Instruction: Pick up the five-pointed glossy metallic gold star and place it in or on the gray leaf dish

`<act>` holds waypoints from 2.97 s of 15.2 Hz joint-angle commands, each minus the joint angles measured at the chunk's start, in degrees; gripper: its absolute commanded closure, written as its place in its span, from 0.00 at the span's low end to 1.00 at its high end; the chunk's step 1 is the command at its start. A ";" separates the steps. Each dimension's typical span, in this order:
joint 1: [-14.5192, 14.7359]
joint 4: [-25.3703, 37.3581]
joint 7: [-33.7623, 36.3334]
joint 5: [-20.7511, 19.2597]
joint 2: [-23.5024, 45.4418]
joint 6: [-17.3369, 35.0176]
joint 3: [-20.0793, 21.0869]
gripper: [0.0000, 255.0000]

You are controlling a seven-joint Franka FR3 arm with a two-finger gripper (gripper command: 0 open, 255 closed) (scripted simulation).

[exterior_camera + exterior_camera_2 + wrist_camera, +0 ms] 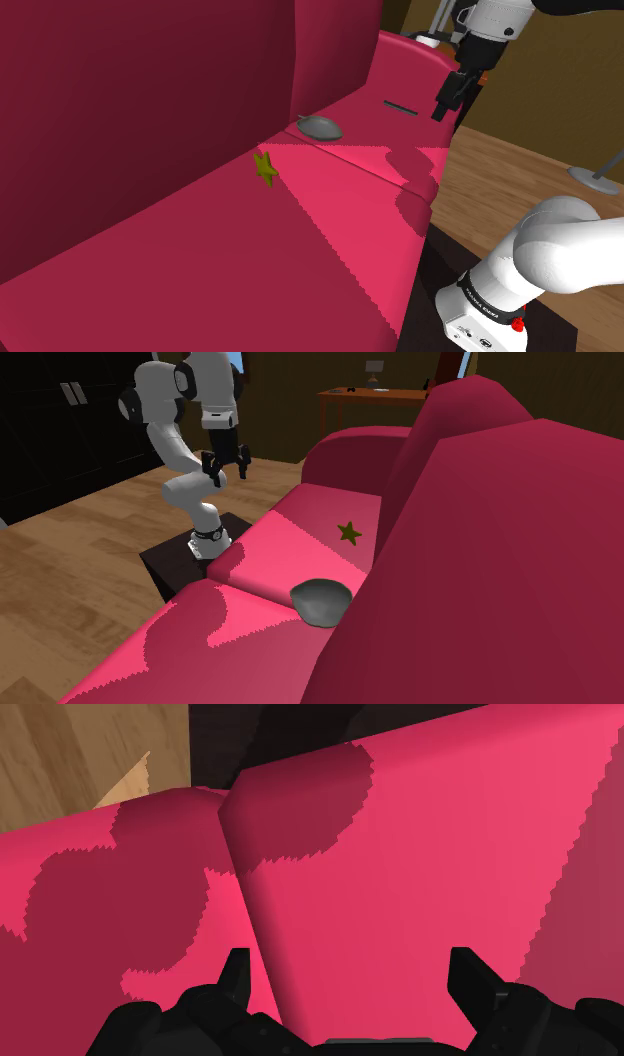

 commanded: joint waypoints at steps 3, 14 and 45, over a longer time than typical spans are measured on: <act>0.60 -0.39 2.04 1.17 2.35 2.52 1.79 0.00; 3.06 2.68 12.95 4.79 19.48 15.65 11.33 0.00; 8.83 27.06 35.40 -7.97 63.58 31.02 21.15 0.00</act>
